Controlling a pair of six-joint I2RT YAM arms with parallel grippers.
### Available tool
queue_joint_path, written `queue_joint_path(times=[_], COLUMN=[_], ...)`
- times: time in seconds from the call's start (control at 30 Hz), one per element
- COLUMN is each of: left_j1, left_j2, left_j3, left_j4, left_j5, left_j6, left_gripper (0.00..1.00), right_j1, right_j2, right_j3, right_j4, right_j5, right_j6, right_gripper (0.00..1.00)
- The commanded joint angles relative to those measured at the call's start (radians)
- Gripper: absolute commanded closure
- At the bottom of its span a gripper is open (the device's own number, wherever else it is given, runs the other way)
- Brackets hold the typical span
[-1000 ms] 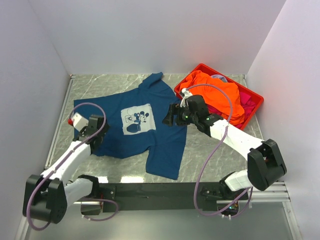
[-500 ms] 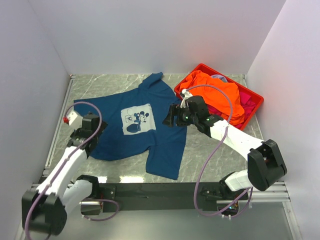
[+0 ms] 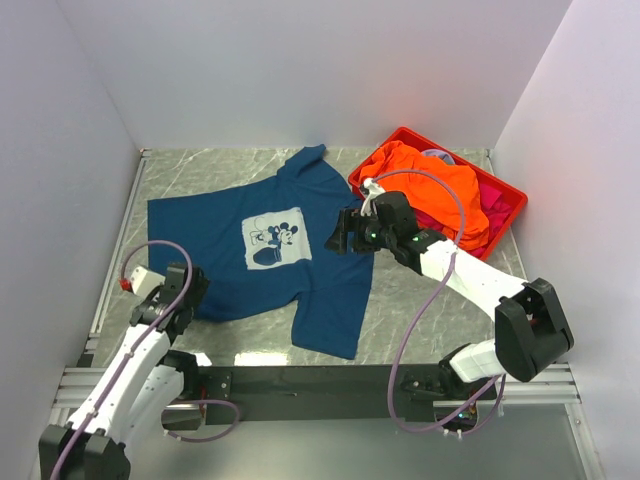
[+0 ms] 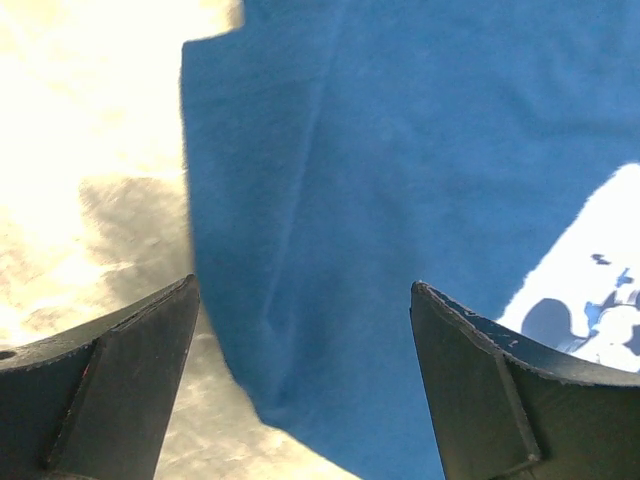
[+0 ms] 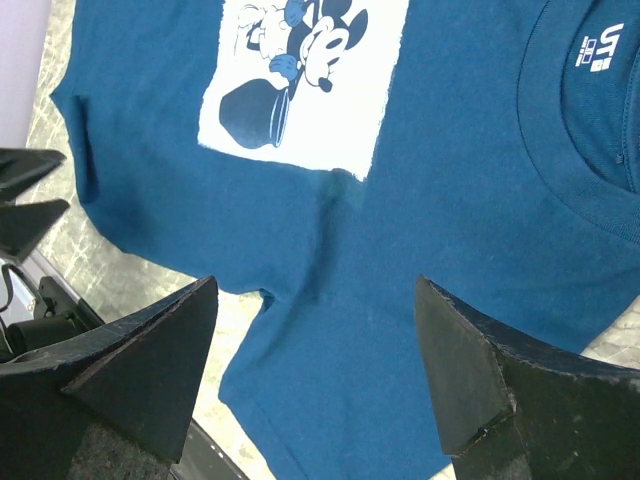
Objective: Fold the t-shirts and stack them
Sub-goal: Flatten the tshirt out
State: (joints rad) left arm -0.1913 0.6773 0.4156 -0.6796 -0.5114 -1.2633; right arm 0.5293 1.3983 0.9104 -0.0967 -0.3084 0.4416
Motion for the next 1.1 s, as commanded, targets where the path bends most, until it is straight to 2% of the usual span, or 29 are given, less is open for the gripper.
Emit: queue_joint_path(times=[0.0,0.17,0.37,0.57,0.67,0.77,0.8,0.93,0.97,1.07], left_j1=[-0.002,-0.002,-0.002,-0.002,-0.002,-0.002,-0.002,-0.002,-0.002,-0.002], left_j2=[0.040,0.041,0.057,0.056,0.064,0.087,0.100,0.146,0.163,0.281], left_j3=[-0.003,-0.034,-0.054,-0.044,-0.046,-0.046,-0.038,-0.006,0.003,0.072], left_j4=[-0.014,0.011,0.034,0.055,0.089,0.123,0.129,0.210,0.260,0.294], left_j5=[0.025,0.047,0.056,0.039,0.051,0.062,0.057,0.059,0.062,0.044], left_j6=[-0.045,-0.065,-0.065,-0.032,0.002,0.030,0.036,0.122,0.187,0.286], left_gripper=[0.08,0.13,0.31,0.60,0.68,0.87,0.99,0.99,0.99,0.99], right_j1=[0.000,-0.002,0.000,-0.003,-0.003,-0.003,-0.003,-0.002,-0.002,-0.003], right_j2=[-0.028,-0.036,-0.048,-0.048,-0.044,-0.044,-0.041,-0.030,-0.028,-0.024], right_j3=[-0.004,-0.010,-0.018,-0.019,-0.019,-0.019,-0.019,-0.015,-0.015,-0.013], right_j4=[0.023,0.025,0.026,0.028,0.028,0.029,0.031,0.029,0.029,0.031], right_j5=[-0.001,-0.001,-0.003,-0.001,-0.001,0.002,0.002,-0.001,-0.001,-0.003], right_j6=[0.002,0.000,-0.001,-0.001,-0.001,0.000,0.000,-0.001,0.000,0.000], right_gripper=[0.15,0.15,0.15,0.15,0.15,0.15,0.15,0.15,0.15,0.15])
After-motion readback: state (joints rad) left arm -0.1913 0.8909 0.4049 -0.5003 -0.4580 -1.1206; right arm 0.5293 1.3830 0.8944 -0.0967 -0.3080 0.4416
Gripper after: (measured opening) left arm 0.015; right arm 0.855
